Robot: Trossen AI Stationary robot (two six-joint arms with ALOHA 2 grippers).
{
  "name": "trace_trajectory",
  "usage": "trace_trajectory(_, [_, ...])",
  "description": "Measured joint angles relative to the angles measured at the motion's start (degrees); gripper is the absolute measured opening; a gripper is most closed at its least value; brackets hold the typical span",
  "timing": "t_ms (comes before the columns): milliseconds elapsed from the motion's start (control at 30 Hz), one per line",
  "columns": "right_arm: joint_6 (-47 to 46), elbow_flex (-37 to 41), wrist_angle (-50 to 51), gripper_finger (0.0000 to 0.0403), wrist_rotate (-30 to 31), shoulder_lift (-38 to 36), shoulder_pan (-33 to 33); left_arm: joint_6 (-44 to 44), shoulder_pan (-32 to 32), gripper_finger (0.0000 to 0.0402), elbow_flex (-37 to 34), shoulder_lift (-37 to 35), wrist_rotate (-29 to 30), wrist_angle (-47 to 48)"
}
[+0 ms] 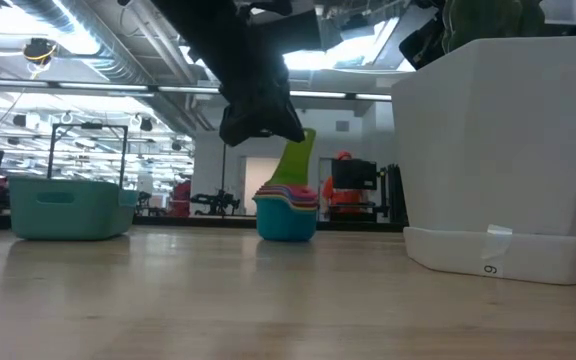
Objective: Nest measuring cups in basket
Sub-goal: Stack the green measuring cup on top of the red measuring cup
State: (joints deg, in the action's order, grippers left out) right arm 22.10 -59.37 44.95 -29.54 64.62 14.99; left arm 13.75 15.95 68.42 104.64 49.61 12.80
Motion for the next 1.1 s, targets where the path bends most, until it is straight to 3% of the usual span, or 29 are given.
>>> trace_trajectory(167, [0.0, 0.0, 0.0, 0.0094, 0.0, 0.0, 0.0, 0.8, 0.0, 0.0007, 0.0, -0.1, 1.4, -0.2])
trace_trajectory(767, [0.0, 0.0, 0.0, 0.0094, 0.0, 0.0, 0.0, 10.9, 3.5, 0.0003, 0.0, -0.1, 16.4, -3.5])
trace_trajectory(1100, [0.0, 0.0, -0.6, 0.0094, 0.0, 0.0, 0.0, 10.9, 3.3, 0.0003, 0.0, -0.1, 18.3, -3.4])
